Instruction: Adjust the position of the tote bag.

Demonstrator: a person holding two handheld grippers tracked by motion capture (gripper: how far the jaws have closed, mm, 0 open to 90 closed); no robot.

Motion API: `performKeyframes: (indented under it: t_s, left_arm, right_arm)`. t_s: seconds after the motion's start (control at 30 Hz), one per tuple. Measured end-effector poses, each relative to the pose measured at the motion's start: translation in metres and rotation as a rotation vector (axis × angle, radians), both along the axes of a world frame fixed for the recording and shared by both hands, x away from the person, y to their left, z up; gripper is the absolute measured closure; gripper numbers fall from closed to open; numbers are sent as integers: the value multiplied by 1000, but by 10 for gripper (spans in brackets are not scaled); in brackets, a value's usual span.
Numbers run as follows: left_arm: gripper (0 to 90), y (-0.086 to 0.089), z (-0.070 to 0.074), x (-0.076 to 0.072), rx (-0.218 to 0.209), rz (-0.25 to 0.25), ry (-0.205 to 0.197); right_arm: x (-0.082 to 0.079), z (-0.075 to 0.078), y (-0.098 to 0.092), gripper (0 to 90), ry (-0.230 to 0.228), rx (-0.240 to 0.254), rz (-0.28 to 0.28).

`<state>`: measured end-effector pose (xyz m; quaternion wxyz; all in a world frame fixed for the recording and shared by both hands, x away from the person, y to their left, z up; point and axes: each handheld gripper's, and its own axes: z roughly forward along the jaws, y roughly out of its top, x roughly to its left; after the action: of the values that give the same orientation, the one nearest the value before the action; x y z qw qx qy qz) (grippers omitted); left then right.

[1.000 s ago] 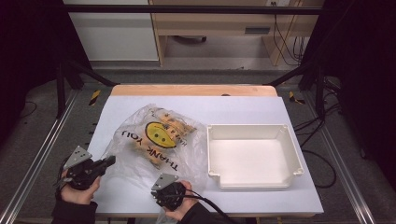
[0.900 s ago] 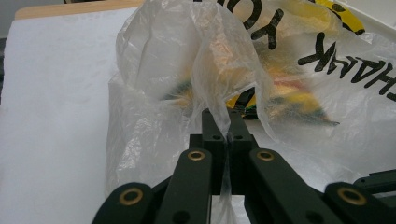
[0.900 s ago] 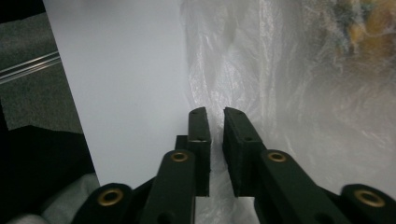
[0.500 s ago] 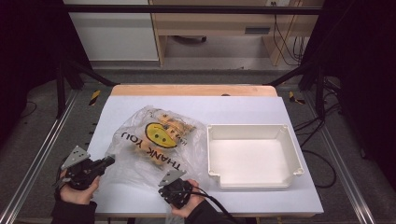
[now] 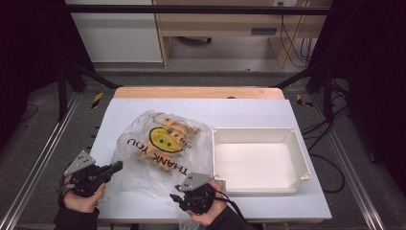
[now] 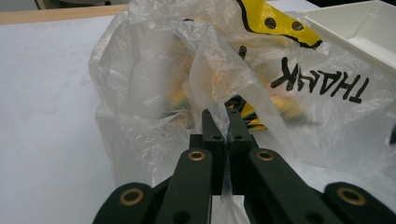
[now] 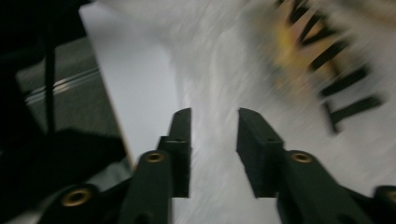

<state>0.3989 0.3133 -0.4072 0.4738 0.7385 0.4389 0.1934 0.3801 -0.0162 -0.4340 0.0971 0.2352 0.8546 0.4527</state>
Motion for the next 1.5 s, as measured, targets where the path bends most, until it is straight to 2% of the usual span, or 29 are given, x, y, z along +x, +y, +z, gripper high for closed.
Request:
performKeyframes:
  t_s: [0.1,0.17,0.23,0.3,0.4,0.47,0.5,0.6,0.63,0.7,0.83,0.93,1.0,1.1,1.2,1.3,1.4,1.43,1.5]
  left_arm:
    - [898,0,7,0,0,9,-29]
    - [898,0,14,0,5,11,-49]
    - [898,-1,18,2,10,12,-61]
    - [898,-2,20,5,18,17,-63]
    - [898,-3,21,9,21,22,-65]
    - [898,-3,23,10,22,21,-69]
    - [898,-3,23,11,24,21,-71]
    - [898,-1,26,13,16,29,-76]
    - [898,0,27,13,12,31,-78]
    - [898,1,29,15,13,33,-80]
    - [898,1,31,19,13,39,-82]
    - [898,0,33,22,16,39,-88]
    - [899,-2,36,23,12,38,-93]
    - [898,-6,38,27,17,39,-98]
    - [898,-12,38,29,30,32,-100]
    - [898,-16,37,29,52,25,-100]
    - [898,-15,37,28,53,25,-96]
    - [898,-15,37,28,52,26,-96]
    - [898,-13,37,28,48,30,-93]
  right_arm:
    - [10,9,11,488,-49,29,-44]
    - [17,12,20,419,-115,7,-93]
    - [23,15,22,401,-143,-9,-126]
    - [33,19,19,389,-157,3,-171]
    - [49,20,14,375,-149,8,-219]
    - [58,16,16,402,-125,-20,-223]
    - [63,12,18,448,-117,-44,-224]
    - [68,6,21,686,-106,-79,-227]
    - [70,5,21,783,-98,-81,-228]
    - [72,6,19,900,-66,-77,-245]
    - [77,14,9,900,-51,-53,-283]
    - [78,21,1,900,-72,-9,-285]
    - [76,27,-1,754,-94,29,-276]
    - [72,35,3,605,-116,80,-247]
    - [64,42,14,524,-129,130,-201]
    - [53,42,34,441,-133,136,-143]
    - [44,36,58,367,-122,132,-98]
    - [41,33,65,365,-120,127,-85]
    - [37,25,78,391,-115,85,-76]
